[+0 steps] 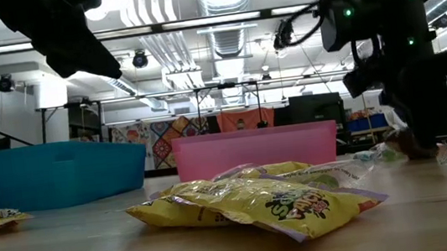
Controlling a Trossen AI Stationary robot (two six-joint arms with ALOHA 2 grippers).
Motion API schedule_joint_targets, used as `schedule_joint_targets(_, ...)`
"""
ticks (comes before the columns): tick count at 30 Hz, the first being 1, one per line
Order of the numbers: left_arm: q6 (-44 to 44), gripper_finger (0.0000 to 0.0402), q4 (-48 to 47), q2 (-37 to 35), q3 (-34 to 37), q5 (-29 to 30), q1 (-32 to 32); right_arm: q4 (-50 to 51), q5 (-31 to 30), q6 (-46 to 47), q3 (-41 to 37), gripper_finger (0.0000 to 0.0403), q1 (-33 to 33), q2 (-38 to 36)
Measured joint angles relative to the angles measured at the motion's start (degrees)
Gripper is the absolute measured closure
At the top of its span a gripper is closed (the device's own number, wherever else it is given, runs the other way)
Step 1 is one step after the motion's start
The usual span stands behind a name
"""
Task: Sort candy
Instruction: Put the brown chocolate bar into the red bin
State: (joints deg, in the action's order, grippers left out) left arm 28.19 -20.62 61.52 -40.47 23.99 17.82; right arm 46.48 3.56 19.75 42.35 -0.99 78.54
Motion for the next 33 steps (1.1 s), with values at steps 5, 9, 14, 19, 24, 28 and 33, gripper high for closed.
schedule_joint_targets(5,0.3,0.0324,0.0,0.0,0.0,0.0,0.0,3.2,0.3,0.2,2.8,0.0388,0.0,-3.3)
schedule_joint_targets(9,0.4,0.0324,0.0,0.0,0.0,0.0,0.0,5.5,0.0,0.2,6.6,0.0388,0.0,-6.0)
schedule_joint_targets(14,0.4,0.0324,0.0,0.0,0.0,0.8,0.0,5.1,-2.8,-1.6,13.0,0.0388,0.0,-7.3)
schedule_joint_targets(19,0.4,0.0324,0.6,0.0,0.0,1.5,0.0,1.7,-8.2,-6.1,20.6,0.0389,-0.3,-5.2)
schedule_joint_targets(24,1.5,0.0324,4.3,-0.6,0.0,1.5,0.0,-1.3,-8.9,-5.6,27.5,0.0389,-2.3,-0.6)
schedule_joint_targets(28,3.5,0.0324,4.0,-2.1,0.0,1.4,0.0,-0.3,-9.6,-1.3,32.2,0.0388,-5.2,4.5)
schedule_joint_targets(33,5.2,0.0324,3.0,-5.5,0.0,1.4,0.0,3.2,-9.4,-1.4,37.5,0.0388,-8.5,11.7)
